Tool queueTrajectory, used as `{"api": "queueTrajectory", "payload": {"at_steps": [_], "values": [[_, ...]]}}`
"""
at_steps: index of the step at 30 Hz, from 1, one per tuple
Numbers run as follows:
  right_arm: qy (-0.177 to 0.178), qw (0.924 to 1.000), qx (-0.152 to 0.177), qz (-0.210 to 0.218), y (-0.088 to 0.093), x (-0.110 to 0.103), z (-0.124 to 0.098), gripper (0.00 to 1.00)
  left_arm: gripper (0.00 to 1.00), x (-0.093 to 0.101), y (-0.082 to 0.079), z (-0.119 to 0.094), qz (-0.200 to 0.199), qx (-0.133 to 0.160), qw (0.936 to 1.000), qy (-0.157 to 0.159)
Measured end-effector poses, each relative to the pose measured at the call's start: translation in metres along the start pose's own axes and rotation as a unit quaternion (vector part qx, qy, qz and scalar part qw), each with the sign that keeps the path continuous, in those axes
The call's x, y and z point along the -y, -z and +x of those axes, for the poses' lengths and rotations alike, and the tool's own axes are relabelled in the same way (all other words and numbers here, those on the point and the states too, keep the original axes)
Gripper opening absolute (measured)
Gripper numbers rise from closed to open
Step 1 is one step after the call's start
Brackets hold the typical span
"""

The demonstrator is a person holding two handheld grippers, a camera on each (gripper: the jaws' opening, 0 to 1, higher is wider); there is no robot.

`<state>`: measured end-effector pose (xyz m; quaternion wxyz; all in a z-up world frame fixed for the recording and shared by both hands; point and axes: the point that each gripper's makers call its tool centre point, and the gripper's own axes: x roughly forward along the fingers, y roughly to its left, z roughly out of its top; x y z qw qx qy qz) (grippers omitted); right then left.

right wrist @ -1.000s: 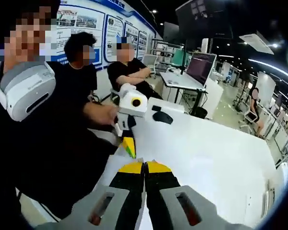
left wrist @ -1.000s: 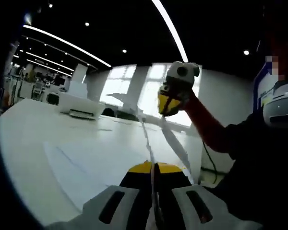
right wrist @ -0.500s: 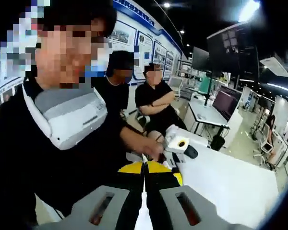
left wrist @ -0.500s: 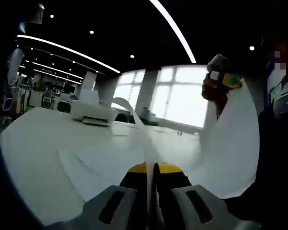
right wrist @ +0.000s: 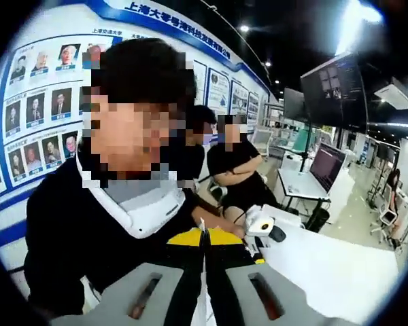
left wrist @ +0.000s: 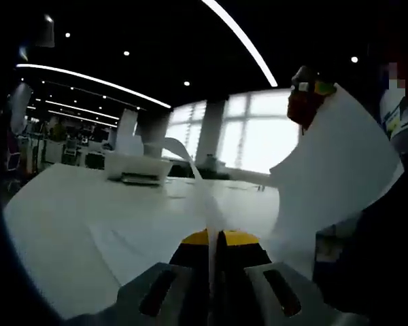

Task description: Organize the stack of printing papers by aligning and flattening the scattered papers on the table

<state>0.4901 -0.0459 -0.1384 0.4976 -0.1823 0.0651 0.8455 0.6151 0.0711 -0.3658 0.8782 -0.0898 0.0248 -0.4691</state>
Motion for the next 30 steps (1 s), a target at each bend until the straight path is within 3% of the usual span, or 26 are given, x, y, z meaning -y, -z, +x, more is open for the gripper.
{"api": "queueTrajectory", "payload": {"at_steps": [4,10,14,19,21,24,30], "values": [[-0.024,0.9989,-0.016,0.037,0.010,0.017,0.011,0.00,0.06,-0.003,0.001,0.001,0.008,0.002,0.9999,0.006],[-0.047,0.9841,-0.101,0.139,0.084,0.087,0.061,0.00,0.06,0.000,-0.002,0.005,0.011,0.014,0.9995,0.025],[-0.046,0.9804,-0.116,0.152,0.124,0.130,0.097,0.00,0.06,0.005,-0.004,0.004,0.004,0.021,0.9992,0.033],[-0.026,0.9813,-0.121,0.148,0.143,0.160,0.121,0.00,0.06,0.001,-0.004,0.000,-0.007,0.030,0.9990,0.034],[-0.021,0.9812,-0.130,0.141,0.145,0.160,0.116,0.00,0.06,0.000,-0.003,0.000,-0.011,0.031,0.9989,0.034],[-0.013,0.9810,-0.143,0.131,0.148,0.156,0.062,0.00,0.06,-0.002,-0.002,-0.002,-0.018,0.033,0.9987,0.035],[0.007,0.9753,-0.178,0.130,0.166,0.156,0.059,0.00,0.06,0.001,-0.007,-0.004,-0.061,0.055,0.9951,0.056]]}}
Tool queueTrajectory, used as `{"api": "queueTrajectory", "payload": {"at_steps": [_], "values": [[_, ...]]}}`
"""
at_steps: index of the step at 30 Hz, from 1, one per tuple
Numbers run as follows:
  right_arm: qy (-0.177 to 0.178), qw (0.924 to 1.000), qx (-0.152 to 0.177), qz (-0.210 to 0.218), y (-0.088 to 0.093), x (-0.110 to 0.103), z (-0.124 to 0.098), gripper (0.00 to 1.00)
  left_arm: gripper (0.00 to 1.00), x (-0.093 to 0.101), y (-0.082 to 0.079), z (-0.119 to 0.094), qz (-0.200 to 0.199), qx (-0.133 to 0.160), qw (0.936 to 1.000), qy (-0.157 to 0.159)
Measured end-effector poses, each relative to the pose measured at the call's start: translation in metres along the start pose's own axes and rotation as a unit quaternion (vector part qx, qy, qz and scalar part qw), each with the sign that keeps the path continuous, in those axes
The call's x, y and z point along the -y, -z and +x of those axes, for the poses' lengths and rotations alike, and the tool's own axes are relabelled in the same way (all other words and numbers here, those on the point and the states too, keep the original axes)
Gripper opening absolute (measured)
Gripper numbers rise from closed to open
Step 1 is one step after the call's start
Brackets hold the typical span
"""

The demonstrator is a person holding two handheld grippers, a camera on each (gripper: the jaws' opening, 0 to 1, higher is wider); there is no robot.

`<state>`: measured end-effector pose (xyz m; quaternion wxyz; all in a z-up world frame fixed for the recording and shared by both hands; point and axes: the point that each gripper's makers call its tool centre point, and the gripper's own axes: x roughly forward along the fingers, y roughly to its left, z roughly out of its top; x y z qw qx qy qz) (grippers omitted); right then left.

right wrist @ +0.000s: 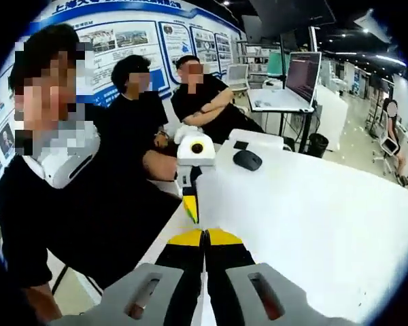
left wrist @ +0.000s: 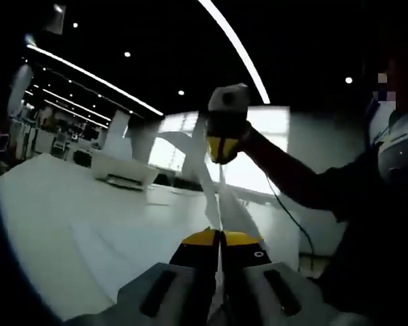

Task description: Organize the stack of printing papers by aligning and flattening the scattered papers on the table

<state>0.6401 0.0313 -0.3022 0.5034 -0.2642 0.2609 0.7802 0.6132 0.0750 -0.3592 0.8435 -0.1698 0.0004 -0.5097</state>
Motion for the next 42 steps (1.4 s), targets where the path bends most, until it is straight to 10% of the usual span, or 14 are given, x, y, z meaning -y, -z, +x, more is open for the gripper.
{"api": "queueTrajectory", "payload": {"at_steps": [28,42], "values": [[0.092,0.9898,0.058,0.092,-0.015,0.020,0.022,0.00,0.19,0.037,0.009,0.016,-0.007,0.000,0.9996,0.028],[0.105,0.9758,0.132,0.139,-0.015,0.022,-0.011,0.00,0.22,0.040,-0.003,0.009,-0.002,0.024,0.9993,0.027]]}}
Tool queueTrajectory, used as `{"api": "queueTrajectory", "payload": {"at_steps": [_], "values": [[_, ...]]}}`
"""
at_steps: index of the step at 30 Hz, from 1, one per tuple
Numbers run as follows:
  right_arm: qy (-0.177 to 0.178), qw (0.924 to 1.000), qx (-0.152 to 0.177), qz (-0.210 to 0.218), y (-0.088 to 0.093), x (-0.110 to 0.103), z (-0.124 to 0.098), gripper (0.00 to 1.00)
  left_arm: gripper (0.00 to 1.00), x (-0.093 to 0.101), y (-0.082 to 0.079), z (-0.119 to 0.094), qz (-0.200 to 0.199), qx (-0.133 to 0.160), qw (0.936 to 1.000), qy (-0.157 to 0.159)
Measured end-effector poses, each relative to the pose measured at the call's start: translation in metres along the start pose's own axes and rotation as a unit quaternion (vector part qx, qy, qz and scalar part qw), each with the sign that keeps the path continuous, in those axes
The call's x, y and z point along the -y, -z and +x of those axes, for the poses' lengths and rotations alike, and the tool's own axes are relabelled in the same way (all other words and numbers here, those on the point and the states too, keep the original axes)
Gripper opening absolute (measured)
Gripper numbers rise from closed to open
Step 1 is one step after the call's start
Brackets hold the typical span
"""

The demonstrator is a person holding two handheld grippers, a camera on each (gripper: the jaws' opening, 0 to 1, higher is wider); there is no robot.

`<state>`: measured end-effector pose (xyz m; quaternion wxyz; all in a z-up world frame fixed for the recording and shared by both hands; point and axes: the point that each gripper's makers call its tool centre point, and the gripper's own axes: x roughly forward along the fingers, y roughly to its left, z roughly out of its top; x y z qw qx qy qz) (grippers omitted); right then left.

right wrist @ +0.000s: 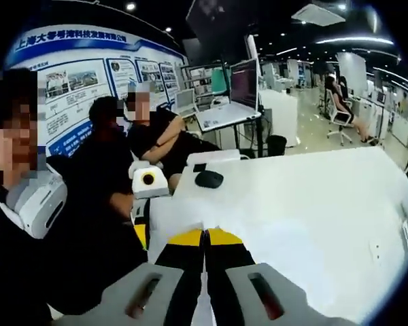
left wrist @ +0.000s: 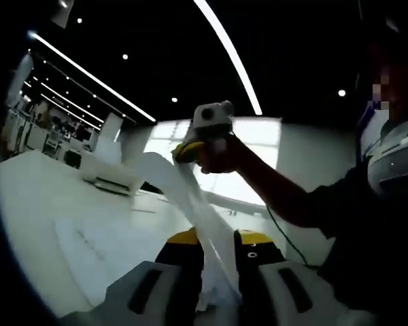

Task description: Organize the stack of printing papers by aligning and flattening the scattered papers on the table

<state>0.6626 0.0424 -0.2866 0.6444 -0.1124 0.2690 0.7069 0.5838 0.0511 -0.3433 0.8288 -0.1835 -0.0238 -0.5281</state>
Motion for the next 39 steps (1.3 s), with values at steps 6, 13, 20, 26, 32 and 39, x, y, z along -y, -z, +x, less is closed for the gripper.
{"api": "queueTrajectory", "payload": {"at_steps": [6,13,20,26,32,39], "values": [[0.021,0.9980,0.052,0.029,-0.002,0.010,-0.024,0.00,0.23,0.006,-0.001,0.002,0.004,0.009,0.9999,0.001],[0.037,0.9908,0.108,0.073,-0.004,0.020,-0.043,0.00,0.23,0.005,-0.003,0.004,0.007,0.012,0.9999,-0.002],[0.039,0.9866,0.133,0.085,-0.009,0.023,-0.039,0.00,0.25,0.002,-0.001,0.006,0.014,0.007,0.9998,-0.011],[0.029,0.9863,0.138,0.085,-0.013,0.016,-0.029,0.00,0.26,-0.004,-0.004,0.004,0.009,0.016,0.9996,-0.022],[0.027,0.9859,0.140,0.087,-0.015,0.016,-0.019,0.00,0.26,-0.005,-0.005,0.003,0.010,0.017,0.9995,-0.023],[0.019,0.9783,0.172,0.114,-0.018,0.021,-0.013,0.00,0.27,-0.008,-0.006,0.000,0.011,0.023,0.9993,-0.026]]}}
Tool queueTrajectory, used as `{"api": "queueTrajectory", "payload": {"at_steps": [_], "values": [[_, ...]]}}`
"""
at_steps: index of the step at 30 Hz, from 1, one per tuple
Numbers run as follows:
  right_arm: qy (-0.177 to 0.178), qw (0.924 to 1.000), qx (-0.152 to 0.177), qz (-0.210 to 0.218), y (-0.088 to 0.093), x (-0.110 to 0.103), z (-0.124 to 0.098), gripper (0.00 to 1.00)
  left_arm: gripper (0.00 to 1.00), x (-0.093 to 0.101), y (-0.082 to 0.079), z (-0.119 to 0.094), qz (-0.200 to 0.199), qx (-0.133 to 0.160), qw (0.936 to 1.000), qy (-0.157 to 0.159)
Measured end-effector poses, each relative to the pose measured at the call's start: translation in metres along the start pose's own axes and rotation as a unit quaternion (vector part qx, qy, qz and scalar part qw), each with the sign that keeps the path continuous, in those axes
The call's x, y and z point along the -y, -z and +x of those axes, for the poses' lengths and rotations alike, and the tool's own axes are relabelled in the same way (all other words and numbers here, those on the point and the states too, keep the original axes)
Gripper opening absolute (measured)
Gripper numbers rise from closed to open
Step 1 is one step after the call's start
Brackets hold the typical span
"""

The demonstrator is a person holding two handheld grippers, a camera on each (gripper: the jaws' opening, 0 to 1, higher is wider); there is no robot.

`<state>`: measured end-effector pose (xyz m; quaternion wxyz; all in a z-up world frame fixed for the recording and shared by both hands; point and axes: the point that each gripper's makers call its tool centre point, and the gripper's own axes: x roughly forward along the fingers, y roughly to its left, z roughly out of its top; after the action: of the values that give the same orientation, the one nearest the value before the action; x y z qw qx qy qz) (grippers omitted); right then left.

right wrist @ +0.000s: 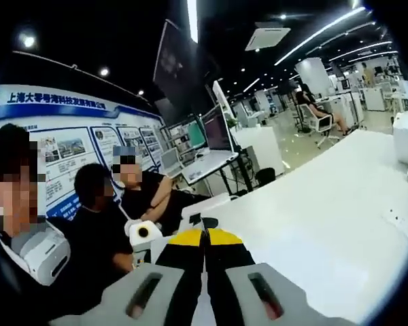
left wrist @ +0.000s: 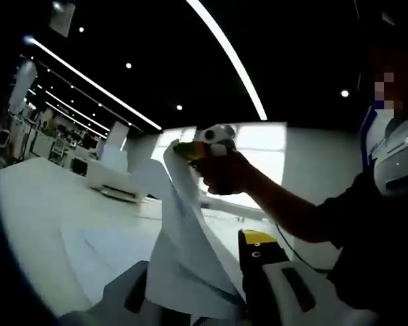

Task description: Organize the stack of printing papers by aligning and flattening the scattered papers on the table

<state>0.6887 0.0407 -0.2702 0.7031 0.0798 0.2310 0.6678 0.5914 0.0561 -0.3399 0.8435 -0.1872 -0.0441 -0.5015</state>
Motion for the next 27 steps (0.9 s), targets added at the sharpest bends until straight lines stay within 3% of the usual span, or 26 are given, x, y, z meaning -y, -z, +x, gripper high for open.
{"api": "queueTrajectory", "payload": {"at_steps": [6,16,19,24,27], "values": [[-0.004,0.9996,0.020,0.022,0.000,0.002,-0.001,0.00,0.28,-0.005,-0.001,-0.002,-0.001,0.003,1.0000,-0.006],[0.000,1.0000,0.000,0.008,0.011,0.001,0.001,0.00,0.22,-0.010,-0.001,-0.002,-0.001,-0.002,0.9999,-0.011],[-0.004,0.9999,-0.012,-0.005,0.015,-0.001,0.001,0.00,0.11,-0.014,-0.003,-0.003,0.005,-0.001,0.9998,-0.018],[0.005,0.9993,-0.011,-0.036,0.016,0.002,0.001,0.00,0.06,-0.017,-0.003,-0.003,0.014,0.002,0.9996,-0.026],[0.019,0.9979,-0.001,-0.061,0.012,0.005,-0.003,0.14,0.06,-0.022,-0.006,-0.007,0.019,0.008,0.9990,-0.039]]}}
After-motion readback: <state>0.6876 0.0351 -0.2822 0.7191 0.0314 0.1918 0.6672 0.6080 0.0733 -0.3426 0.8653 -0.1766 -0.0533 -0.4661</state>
